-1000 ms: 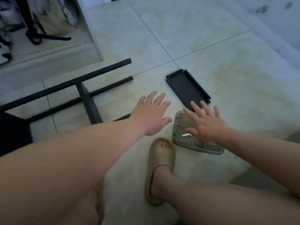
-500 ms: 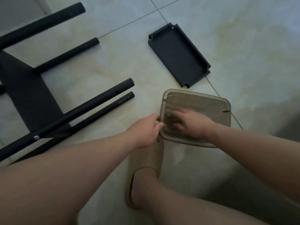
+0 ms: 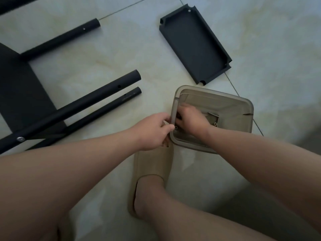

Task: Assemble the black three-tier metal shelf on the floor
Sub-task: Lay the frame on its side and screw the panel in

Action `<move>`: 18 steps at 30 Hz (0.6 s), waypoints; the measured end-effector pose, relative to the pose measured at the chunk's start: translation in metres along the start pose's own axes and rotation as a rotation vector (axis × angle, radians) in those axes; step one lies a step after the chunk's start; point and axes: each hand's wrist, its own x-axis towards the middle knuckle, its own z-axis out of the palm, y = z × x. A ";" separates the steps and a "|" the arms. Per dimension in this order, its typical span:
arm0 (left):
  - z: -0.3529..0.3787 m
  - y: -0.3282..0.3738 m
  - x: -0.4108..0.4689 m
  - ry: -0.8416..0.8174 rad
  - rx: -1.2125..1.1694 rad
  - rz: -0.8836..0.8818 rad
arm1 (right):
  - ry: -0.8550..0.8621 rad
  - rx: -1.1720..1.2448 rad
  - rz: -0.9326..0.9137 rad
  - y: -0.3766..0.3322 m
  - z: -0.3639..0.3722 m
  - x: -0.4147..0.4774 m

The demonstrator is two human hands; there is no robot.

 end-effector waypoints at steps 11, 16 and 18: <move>-0.037 0.019 -0.042 0.117 -0.028 -0.257 | 0.076 -0.143 -0.058 -0.048 -0.103 -0.059; -0.085 0.045 -0.093 0.197 -0.393 -0.315 | 0.254 -0.113 -0.143 -0.125 -0.158 -0.080; -0.107 0.052 -0.117 0.241 -0.514 -0.284 | 0.305 -0.127 -0.210 -0.164 -0.174 -0.086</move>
